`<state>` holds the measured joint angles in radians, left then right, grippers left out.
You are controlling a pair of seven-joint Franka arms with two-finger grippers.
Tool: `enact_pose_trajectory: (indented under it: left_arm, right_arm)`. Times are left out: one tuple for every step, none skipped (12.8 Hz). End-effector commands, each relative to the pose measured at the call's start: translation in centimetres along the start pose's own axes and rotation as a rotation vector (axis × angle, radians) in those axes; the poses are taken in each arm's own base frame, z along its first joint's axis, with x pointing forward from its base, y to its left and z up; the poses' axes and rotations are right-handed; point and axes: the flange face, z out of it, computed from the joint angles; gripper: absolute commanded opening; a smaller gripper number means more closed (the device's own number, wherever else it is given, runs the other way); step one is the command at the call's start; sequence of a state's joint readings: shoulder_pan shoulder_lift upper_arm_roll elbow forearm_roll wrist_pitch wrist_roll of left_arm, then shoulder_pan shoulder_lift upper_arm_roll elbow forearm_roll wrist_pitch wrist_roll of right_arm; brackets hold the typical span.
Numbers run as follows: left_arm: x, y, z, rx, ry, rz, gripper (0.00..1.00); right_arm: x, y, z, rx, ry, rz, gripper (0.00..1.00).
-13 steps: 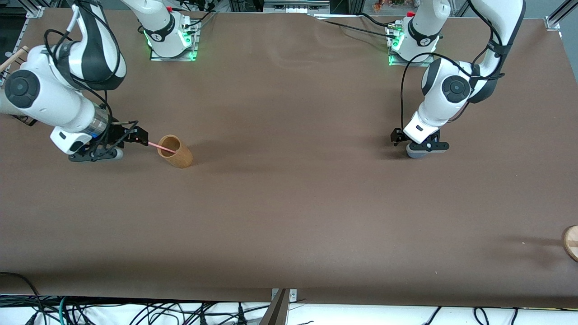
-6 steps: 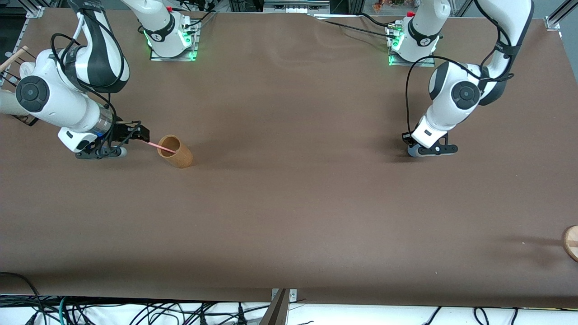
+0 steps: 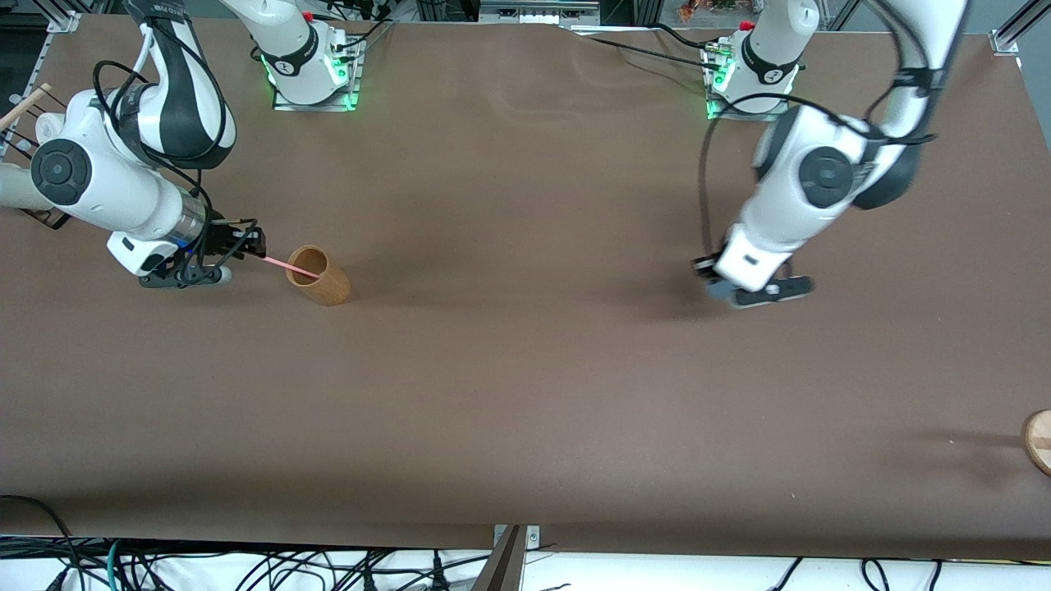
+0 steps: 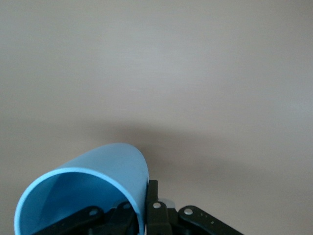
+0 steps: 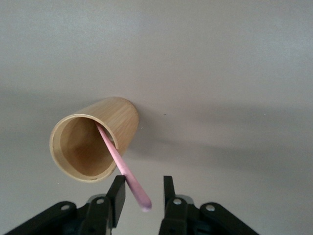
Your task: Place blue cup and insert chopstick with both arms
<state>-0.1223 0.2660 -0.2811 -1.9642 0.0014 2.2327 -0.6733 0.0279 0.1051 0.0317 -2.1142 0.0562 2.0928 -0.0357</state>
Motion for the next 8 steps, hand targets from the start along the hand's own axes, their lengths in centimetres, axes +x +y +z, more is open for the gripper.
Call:
enact_pose_trajectory:
  left_arm:
    - [-0.4, 11.3, 2.7, -0.054, -0.032, -0.115, 0.00]
    - [-1.0, 14.1, 3.3, -0.072, -0.035, -0.153, 0.00]
    - [-2.1, 16.5, 4.4, -0.076, -0.043, -0.193, 0.00]
    - [-3.1, 18.6, 5.7, -0.072, -0.049, -0.236, 0.00]
    - [-3.6, 20.0, 6.8, -0.068, -0.045, -0.278, 0.00]
    - [-4.3, 21.1, 7.9, -0.060, -0.044, -0.304, 0.00]
    - [-4.7, 21.5, 9.0, -0.048, -0.043, -0.321, 0.00]
    - [-4.6, 21.3, 9.7, -0.041, -0.042, -0.336, 0.00]
  right_arm:
    - [-0.9, 0.1, -0.7, -0.004, 0.004, -0.010, 0.35]
    - [-0.9, 0.0, -0.7, -0.004, 0.005, -0.012, 0.34]
    - [-0.9, 0.0, -0.7, -0.003, 0.005, -0.011, 0.32]
    - [-0.9, 0.0, -0.8, -0.003, 0.007, -0.011, 0.29]
    - [-0.8, 0.0, -1.0, -0.003, 0.010, -0.011, 0.27]
    - [-0.8, 0.0, -1.1, -0.003, 0.013, -0.011, 0.25]
    - [-0.8, -0.2, -1.2, -0.002, 0.014, -0.014, 0.22]
    - [-0.7, -0.3, -1.3, -0.002, 0.017, -0.015, 0.19]
